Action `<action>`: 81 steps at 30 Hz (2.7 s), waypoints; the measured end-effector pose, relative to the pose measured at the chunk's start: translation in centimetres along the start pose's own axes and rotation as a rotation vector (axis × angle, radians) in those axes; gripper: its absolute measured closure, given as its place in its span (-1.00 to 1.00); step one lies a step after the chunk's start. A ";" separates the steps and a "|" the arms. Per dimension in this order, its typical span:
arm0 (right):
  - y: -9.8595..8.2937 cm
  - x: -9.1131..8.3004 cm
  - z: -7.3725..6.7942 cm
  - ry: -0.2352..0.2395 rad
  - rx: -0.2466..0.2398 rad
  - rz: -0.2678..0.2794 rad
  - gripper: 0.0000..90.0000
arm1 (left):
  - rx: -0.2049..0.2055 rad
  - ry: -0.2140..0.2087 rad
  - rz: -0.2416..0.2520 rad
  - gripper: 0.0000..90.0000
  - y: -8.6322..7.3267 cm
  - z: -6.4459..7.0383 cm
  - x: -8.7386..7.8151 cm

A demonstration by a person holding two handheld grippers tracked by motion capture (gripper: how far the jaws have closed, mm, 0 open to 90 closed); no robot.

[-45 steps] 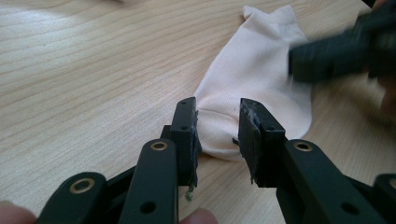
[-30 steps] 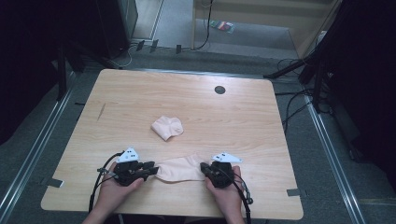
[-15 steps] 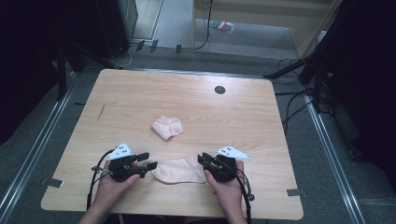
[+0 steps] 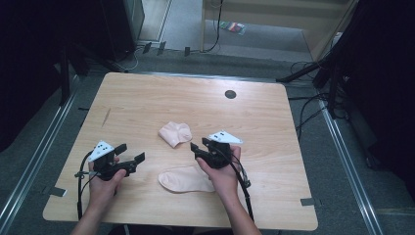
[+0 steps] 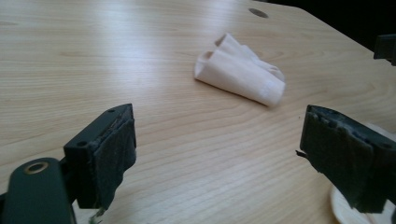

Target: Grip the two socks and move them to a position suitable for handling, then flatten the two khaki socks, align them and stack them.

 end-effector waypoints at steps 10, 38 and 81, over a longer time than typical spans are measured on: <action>3.4 4.1 0.4 -0.047 -0.046 -0.058 -0.05 | -0.014 0.014 0.020 -0.78 -0.2 -0.3 0.1; 3.8 12.0 2.9 -0.063 -0.060 -0.210 0.00 | 0.001 0.021 -0.009 -0.78 -0.5 -0.1 0.4; 5.5 4.9 -1.9 0.092 0.025 -0.122 0.86 | 0.002 0.016 -0.030 -0.77 -0.2 0.5 1.3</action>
Point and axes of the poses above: each handheld gripper's, and its own axes: x roughly forward along the jaws, y roughly out of its top, z roughly to its right, the point moved 10 cm from there along x, roughly forward along the jaws, and after that the axes turned 10 degrees about -z, right-handed, at the moved point
